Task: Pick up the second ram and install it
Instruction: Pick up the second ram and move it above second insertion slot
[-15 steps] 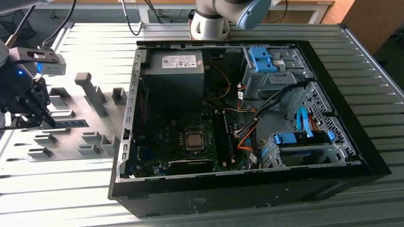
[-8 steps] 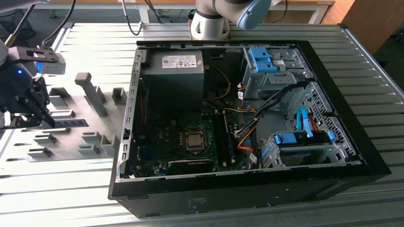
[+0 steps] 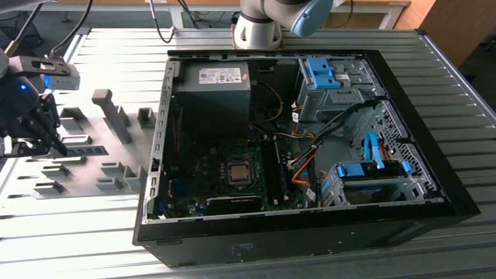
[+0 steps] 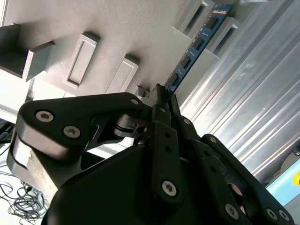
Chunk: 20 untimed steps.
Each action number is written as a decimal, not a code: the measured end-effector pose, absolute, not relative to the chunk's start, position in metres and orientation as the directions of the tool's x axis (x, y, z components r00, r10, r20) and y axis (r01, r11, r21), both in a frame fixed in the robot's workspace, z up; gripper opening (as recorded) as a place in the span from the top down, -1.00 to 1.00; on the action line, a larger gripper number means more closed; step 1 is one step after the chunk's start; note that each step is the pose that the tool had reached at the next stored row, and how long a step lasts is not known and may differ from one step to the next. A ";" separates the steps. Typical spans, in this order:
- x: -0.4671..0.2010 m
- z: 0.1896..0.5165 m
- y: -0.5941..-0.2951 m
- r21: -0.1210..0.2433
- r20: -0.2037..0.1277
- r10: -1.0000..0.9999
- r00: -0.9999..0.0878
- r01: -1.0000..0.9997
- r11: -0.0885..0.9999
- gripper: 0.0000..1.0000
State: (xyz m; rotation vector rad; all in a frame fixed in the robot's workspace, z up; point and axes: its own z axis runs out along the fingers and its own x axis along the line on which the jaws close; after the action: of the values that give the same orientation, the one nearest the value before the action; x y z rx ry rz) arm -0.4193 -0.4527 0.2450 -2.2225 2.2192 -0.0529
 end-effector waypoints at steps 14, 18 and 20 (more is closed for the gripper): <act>-0.419 0.252 -0.453 -0.024 0.024 -1.000 0.001 -1.000 -0.002 0.72; -0.419 0.254 -0.453 -0.024 0.023 -1.000 0.001 -1.000 -0.002 0.72; -0.419 0.255 -0.453 -0.024 0.024 -1.000 0.001 -1.000 -0.002 0.72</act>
State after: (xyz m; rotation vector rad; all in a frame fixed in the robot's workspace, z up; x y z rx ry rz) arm -0.4194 -0.4527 0.2553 -2.2225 2.2192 -0.0528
